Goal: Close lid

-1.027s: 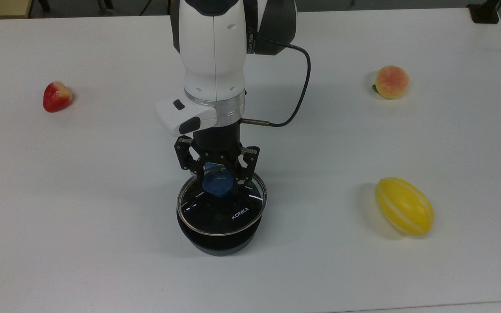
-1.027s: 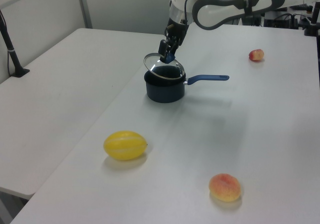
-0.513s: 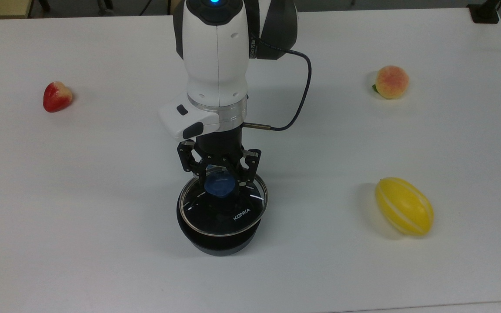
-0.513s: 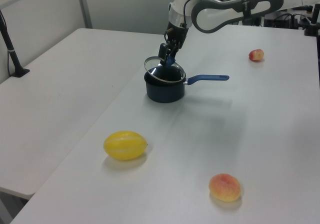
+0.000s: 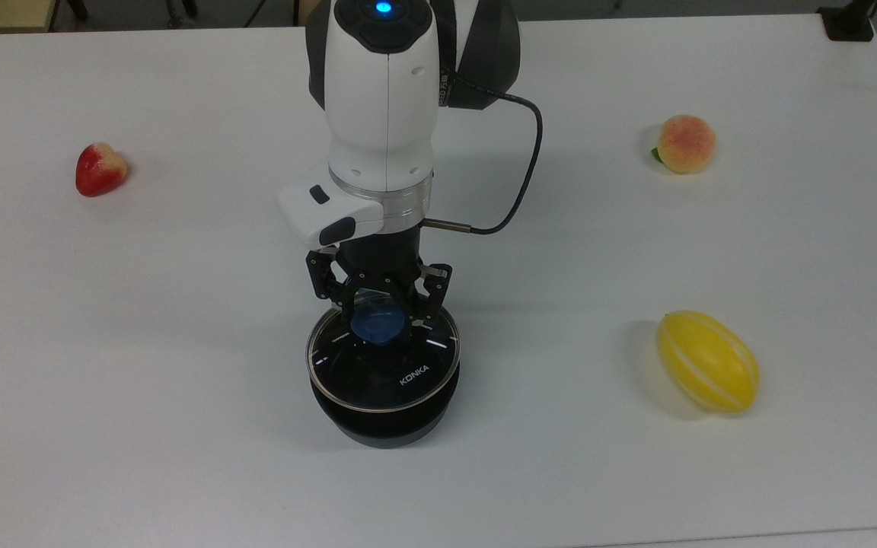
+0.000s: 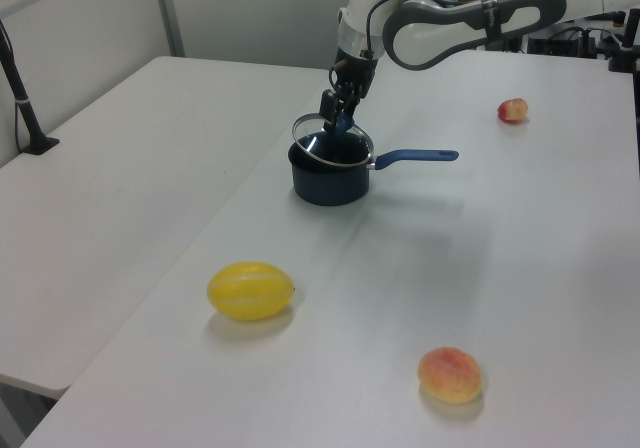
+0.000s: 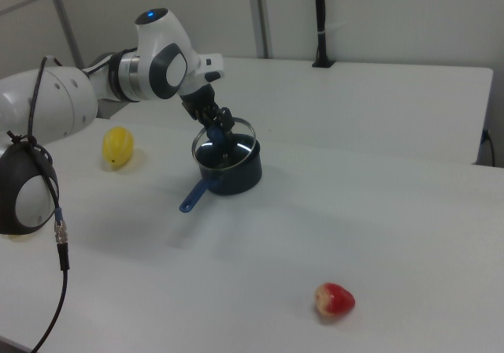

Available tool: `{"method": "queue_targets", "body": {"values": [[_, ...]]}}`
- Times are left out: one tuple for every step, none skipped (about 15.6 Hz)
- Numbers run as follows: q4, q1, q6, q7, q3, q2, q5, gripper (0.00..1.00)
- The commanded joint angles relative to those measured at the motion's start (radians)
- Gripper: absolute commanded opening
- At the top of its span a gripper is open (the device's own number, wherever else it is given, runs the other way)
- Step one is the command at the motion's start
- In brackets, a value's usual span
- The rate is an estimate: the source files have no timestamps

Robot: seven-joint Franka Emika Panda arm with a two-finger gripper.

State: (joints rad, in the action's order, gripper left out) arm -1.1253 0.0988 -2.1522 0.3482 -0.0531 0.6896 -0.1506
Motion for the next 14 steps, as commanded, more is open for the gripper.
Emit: {"method": "queue_targets", "body": {"values": [[0.021,0.013,0.04,0.031,0.009,0.001,-0.023,0.06],[0.021,0.013,0.038,0.031,0.007,0.001,-0.023,0.06],[0.019,0.013,0.038,0.031,0.007,0.001,-0.023,0.06],[0.019,0.015,0.037,0.031,0.007,0.002,-0.027,0.07],[0.018,0.015,0.037,0.031,0.006,0.002,-0.04,0.07],[0.018,0.015,0.035,0.031,0.004,0.002,-0.053,0.1],[0.018,0.015,0.035,0.031,0.001,0.002,-0.067,0.12],[0.016,0.019,0.032,0.031,-0.001,0.002,-0.078,0.16],[0.016,0.022,0.032,0.031,-0.001,0.002,-0.08,0.21],[0.015,0.024,0.032,0.031,-0.001,0.002,-0.078,0.25],[0.015,0.024,0.031,0.031,-0.001,0.002,-0.08,0.25],[0.013,0.024,0.031,0.031,-0.001,0.002,-0.081,0.25],[0.009,0.024,0.028,0.031,-0.001,0.002,-0.081,0.25],[0.007,0.024,0.028,0.031,-0.001,0.002,-0.081,0.25]]}}
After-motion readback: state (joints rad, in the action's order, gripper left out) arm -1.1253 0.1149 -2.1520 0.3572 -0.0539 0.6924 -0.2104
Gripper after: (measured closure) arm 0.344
